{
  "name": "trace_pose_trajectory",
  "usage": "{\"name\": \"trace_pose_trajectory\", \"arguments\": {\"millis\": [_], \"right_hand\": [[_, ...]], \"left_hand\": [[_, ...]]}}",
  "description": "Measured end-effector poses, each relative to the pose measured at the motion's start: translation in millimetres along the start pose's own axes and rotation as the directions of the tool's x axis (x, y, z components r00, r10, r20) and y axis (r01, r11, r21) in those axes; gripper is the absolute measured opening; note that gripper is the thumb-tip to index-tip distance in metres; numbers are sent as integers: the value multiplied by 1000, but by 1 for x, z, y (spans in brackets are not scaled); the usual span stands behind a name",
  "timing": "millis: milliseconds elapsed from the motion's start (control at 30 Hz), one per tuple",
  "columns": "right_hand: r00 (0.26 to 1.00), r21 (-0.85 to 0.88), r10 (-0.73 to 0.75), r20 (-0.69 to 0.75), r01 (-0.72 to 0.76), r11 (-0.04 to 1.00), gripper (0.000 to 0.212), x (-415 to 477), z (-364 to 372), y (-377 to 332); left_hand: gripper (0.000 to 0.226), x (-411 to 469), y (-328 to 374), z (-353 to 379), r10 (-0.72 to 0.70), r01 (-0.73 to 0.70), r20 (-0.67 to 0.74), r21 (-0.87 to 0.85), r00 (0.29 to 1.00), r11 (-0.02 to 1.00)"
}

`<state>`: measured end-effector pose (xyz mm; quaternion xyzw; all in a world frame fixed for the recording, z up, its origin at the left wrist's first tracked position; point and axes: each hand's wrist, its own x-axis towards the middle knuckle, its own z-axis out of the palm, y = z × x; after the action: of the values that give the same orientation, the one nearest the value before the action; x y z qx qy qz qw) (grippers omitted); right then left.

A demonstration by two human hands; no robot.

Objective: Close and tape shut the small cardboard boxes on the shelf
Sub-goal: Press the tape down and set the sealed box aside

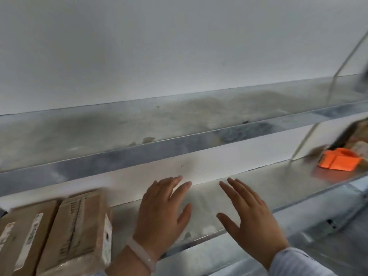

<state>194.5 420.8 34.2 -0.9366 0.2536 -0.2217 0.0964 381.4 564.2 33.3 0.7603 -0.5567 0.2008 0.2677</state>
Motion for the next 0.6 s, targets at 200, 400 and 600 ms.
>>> {"name": "trace_pose_trajectory", "arguments": {"millis": [200, 400, 600], "right_hand": [[980, -57, 170, -101, -177, 983, 69, -40, -67, 112], [919, -108, 357, -167, -377, 920, 74, -102, -140, 246], [851, -89, 471, -230, -501, 861, 70, -146, -200, 354]], "left_hand": [[48, 69, 120, 69, 162, -159, 20, -95, 987, 983], [48, 124, 266, 150, 224, -215, 10, -244, 975, 946], [47, 163, 384, 219, 288, -244, 54, -398, 956, 884]]}}
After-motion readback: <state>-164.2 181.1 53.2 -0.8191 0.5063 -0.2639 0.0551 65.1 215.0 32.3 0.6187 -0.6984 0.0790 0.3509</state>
